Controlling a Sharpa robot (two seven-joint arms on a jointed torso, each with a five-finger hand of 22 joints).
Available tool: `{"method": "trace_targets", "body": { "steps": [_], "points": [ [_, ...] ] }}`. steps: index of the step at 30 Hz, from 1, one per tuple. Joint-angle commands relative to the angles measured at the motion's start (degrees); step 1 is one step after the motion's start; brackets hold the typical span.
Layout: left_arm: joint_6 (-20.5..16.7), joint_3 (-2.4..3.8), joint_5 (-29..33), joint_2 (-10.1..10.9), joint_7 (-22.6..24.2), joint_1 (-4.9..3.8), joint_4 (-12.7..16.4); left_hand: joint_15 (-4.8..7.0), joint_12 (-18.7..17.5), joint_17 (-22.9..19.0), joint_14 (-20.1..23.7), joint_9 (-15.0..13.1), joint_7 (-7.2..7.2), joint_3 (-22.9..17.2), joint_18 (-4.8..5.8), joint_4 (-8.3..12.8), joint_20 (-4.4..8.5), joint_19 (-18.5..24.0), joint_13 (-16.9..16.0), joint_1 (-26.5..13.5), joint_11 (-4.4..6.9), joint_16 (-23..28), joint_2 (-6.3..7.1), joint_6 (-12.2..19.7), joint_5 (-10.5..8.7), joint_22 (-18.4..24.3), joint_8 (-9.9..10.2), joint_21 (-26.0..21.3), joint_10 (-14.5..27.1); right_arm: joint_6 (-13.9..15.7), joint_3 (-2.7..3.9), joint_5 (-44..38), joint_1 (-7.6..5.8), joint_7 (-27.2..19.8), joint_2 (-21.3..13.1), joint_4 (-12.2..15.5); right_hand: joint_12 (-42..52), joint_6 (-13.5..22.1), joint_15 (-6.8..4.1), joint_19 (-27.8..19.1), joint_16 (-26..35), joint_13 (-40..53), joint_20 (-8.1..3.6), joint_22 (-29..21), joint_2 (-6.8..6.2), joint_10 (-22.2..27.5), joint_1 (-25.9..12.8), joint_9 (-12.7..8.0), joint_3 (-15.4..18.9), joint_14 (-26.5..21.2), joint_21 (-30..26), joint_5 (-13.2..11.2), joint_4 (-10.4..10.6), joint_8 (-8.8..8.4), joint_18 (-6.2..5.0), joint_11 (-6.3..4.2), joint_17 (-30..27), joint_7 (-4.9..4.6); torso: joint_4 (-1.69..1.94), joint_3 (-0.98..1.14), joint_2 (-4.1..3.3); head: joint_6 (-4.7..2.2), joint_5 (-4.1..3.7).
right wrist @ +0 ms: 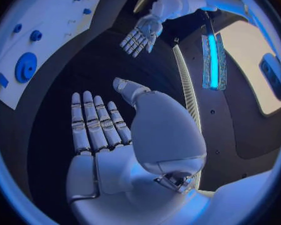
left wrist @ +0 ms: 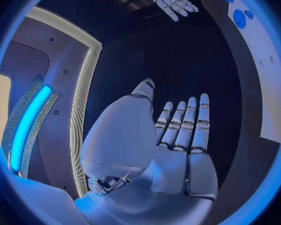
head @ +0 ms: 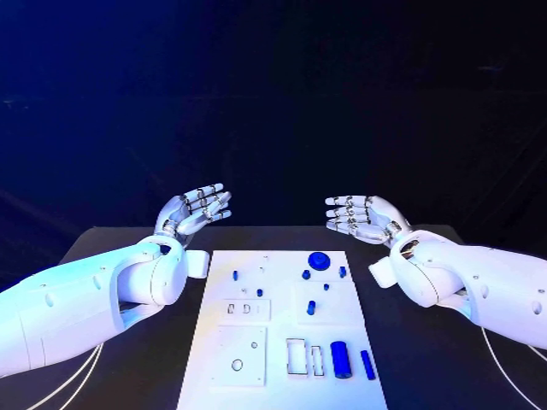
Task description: Assemble the parts on the task board
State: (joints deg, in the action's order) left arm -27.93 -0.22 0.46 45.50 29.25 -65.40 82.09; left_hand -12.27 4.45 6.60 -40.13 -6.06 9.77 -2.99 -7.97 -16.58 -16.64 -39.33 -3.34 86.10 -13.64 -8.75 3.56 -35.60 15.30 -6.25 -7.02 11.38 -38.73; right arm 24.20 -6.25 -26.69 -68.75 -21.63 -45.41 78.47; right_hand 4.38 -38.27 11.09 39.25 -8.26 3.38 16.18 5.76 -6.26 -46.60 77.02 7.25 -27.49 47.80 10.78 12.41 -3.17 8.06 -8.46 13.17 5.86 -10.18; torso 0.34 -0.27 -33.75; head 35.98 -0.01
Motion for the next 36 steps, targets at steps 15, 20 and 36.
{"method": "trace_targets", "body": {
  "steps": [15, 20, 36],
  "points": [
    [4.04, 1.0, -4.71, 6.17, -0.72, -0.51, 8.35, 3.75, 0.92, 6.88, -14.2, -2.58, 4.0, -2.36, -2.56, 0.09, 2.17, -11.5, -0.81, 1.82, 2.71, -5.11, 0.91, -13.38, -0.15, -2.42, -4.42, 7.81, -17.36, -5.38, 0.17, -43.21, -3.45, 13.08, 0.52, 0.78, -0.61, -17.55, -7.99, 17.51, -8.4, 0.65, -7.04, 7.5, -3.56, -22.12, -0.06, 2.8, -0.03, 25.27, 15.9, 0.11, -2.46, 4.49, -1.77, -6.01, 7.39, -1.12, 0.64, 0.8, -4.57, 0.4, -1.21],
    [4.15, 1.09, -4.43, 7.69, -1.11, -0.62, 11.25, 4.95, 0.42, 10.54, -17.23, -3.02, 3.49, -3.19, -2.45, 0.08, 3.66, -14.36, -1.02, 1.58, 3.46, -7.96, 1.57, -14.25, -0.19, -4.47, -4.65, 11.93, -19.72, -7.17, 0.19, -51.75, -3.95, 17.11, 0.79, 1.09, -0.74, -18.35, -9.85, 20.67, -13.33, 0.68, -9.2, 12.17, -4.33, -23.76, -0.45, 3.4, 1.42, 32.01, 23.31, 0.08, -2.11, 4.43, -1.95, -7.11, 12.99, -0.24, 1.12, 0.74, -5.63, 0.1, -1.89],
    [4.37, 1.15, -3.68, 9.49, -1.06, -1.87, 15.51, 5.37, -0.69, 15.65, -16.32, -3.4, 3.48, -4.08, -2.31, 0.14, 4.59, -15.15, -0.88, 1.39, 3.53, -11.88, 2.42, -13.9, -0.25, -8.26, -4.18, 18.5, -19.56, -11.43, 0.19, -63.32, -4.21, 25.98, 2.99, 0.99, -0.73, -19.68, -10.87, 35.63, -63.78, 3.1, -10.89, 46.91, -8.95, -22.17, -2.33, 9.54, -1.79, 39.01, 54.18, 0.67, 4.07, 3.86, 1.9, -8.35, 58.36, 1.93, 1.86, 0.69, -7.91, 0.2, -2.62]
  ]
}}
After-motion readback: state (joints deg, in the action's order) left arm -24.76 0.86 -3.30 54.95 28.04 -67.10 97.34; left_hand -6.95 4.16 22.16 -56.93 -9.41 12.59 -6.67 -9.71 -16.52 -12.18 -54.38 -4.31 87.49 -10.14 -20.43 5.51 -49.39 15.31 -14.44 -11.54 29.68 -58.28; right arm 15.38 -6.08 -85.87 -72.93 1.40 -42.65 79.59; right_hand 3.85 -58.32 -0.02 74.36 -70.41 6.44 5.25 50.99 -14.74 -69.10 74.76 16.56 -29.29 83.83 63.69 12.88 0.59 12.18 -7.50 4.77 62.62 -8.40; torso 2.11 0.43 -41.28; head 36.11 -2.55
